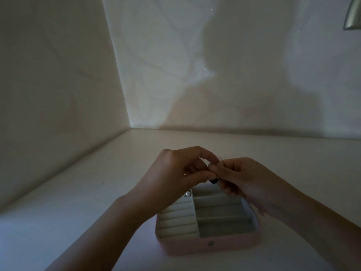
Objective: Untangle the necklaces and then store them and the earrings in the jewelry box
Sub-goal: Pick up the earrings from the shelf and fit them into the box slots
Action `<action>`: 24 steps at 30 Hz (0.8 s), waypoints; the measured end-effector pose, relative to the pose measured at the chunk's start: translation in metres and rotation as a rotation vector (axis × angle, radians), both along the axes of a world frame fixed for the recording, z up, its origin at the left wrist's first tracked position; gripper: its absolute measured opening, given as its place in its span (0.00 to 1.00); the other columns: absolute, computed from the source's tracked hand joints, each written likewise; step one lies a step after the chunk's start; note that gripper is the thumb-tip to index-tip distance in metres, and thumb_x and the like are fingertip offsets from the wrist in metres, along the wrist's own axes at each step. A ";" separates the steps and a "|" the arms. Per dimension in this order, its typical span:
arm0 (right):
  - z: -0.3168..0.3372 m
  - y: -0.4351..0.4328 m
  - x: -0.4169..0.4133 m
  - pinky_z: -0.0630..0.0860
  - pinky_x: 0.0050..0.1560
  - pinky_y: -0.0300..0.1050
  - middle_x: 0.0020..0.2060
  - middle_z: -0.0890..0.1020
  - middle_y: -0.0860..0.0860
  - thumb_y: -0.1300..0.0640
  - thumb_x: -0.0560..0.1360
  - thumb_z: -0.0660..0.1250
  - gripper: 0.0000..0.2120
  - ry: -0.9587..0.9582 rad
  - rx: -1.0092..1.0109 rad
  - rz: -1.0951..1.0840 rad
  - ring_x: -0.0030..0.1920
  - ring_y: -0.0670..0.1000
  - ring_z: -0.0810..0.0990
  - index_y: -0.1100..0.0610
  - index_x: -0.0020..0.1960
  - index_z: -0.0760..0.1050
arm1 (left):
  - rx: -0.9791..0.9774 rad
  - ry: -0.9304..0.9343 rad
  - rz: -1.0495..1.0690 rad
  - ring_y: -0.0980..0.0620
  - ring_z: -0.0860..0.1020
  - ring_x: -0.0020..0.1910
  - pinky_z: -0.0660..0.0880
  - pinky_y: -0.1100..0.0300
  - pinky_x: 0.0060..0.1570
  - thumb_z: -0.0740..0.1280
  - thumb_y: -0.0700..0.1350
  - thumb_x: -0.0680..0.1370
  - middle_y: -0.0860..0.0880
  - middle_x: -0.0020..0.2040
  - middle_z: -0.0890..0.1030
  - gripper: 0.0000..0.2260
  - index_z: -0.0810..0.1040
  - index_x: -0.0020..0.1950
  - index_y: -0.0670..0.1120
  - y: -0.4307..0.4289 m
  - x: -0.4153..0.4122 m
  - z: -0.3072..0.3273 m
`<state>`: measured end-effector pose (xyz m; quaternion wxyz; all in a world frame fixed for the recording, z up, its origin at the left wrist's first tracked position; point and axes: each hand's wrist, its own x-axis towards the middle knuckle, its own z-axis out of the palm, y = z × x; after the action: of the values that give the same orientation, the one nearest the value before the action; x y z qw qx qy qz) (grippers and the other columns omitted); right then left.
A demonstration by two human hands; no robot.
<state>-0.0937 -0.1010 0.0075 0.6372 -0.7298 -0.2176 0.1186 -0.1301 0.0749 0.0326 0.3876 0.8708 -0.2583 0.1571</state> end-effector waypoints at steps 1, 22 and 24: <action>0.000 0.001 0.001 0.70 0.31 0.35 0.26 0.77 0.49 0.41 0.65 0.67 0.22 -0.045 -0.040 -0.033 0.28 0.44 0.72 0.62 0.38 0.78 | 0.013 -0.007 0.002 0.63 0.82 0.40 0.77 0.70 0.44 0.73 0.43 0.73 0.55 0.40 0.85 0.10 0.81 0.52 0.54 -0.001 -0.001 0.001; -0.017 -0.016 0.016 0.70 0.38 0.37 0.37 0.79 0.45 0.46 0.76 0.65 0.08 -0.626 -0.569 -0.219 0.38 0.43 0.76 0.50 0.45 0.76 | 0.326 0.635 0.150 0.60 0.71 0.28 0.69 0.69 0.31 0.73 0.45 0.73 0.55 0.30 0.78 0.06 0.85 0.39 0.55 0.068 0.022 0.009; -0.017 -0.016 0.016 0.70 0.38 0.36 0.37 0.79 0.45 0.46 0.76 0.65 0.08 -0.625 -0.576 -0.209 0.38 0.42 0.76 0.50 0.44 0.76 | 0.315 0.661 0.164 0.62 0.67 0.24 0.66 0.71 0.28 0.73 0.45 0.73 0.56 0.26 0.74 0.04 0.85 0.40 0.52 0.067 0.022 0.008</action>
<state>-0.0774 -0.1171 -0.0091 0.3196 -0.8967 -0.2829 -0.1172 -0.1084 0.1423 0.0408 0.2974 0.9413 -0.0699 -0.1438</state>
